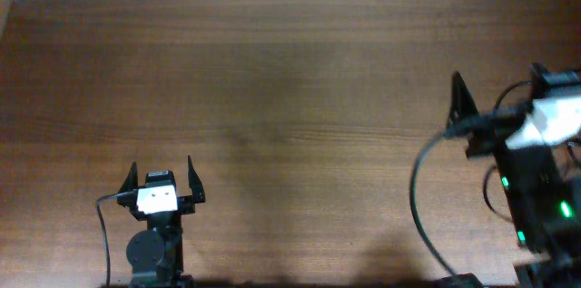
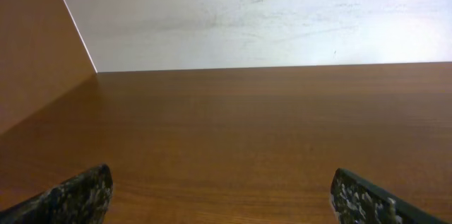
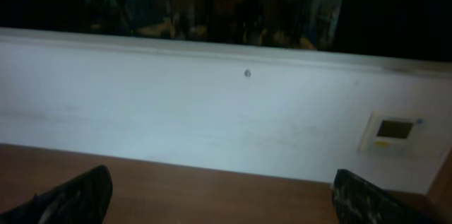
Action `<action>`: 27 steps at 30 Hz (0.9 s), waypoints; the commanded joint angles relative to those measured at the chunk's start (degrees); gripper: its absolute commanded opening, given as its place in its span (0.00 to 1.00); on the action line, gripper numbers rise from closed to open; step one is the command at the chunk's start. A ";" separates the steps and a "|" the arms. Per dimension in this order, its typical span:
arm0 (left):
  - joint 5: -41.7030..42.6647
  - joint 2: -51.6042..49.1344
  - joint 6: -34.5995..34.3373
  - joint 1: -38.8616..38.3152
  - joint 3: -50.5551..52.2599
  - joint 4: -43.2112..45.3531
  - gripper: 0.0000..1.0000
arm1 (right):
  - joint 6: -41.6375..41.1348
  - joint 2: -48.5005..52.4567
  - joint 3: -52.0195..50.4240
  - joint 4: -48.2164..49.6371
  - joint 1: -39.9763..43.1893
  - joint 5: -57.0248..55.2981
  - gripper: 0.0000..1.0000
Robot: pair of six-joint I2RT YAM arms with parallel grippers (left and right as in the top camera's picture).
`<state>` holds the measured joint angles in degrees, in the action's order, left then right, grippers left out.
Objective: Untangle cables
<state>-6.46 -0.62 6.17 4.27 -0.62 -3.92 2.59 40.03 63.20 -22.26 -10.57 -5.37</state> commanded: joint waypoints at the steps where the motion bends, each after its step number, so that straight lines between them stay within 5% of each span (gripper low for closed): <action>1: -0.83 0.28 -0.74 0.24 0.11 -0.24 0.99 | 0.37 -5.44 -0.85 -4.26 0.24 -0.74 0.99; 8: -0.83 0.28 -0.74 0.24 0.11 -0.24 0.99 | 1.86 -14.47 -1.07 -23.54 0.26 -8.98 0.99; 12: -0.83 0.28 -0.74 0.24 0.11 -0.24 0.99 | 1.40 -24.41 -7.13 -24.65 2.27 -13.99 0.99; 17: -0.83 0.28 -0.74 0.24 0.11 -0.24 0.99 | -4.20 -39.80 -23.37 -17.77 4.70 -14.08 0.99; 21: -0.83 0.28 -0.74 0.24 0.11 -0.24 0.99 | -12.46 -39.36 -34.49 -4.26 4.59 -12.83 0.99; 27: -0.81 0.28 -0.74 0.24 0.11 -0.24 0.99 | -12.59 -39.47 -50.34 20.70 4.90 -11.80 0.99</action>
<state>-6.50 -0.62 6.17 4.27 -0.62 -3.92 -8.84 1.06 17.85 -6.85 -6.13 -17.30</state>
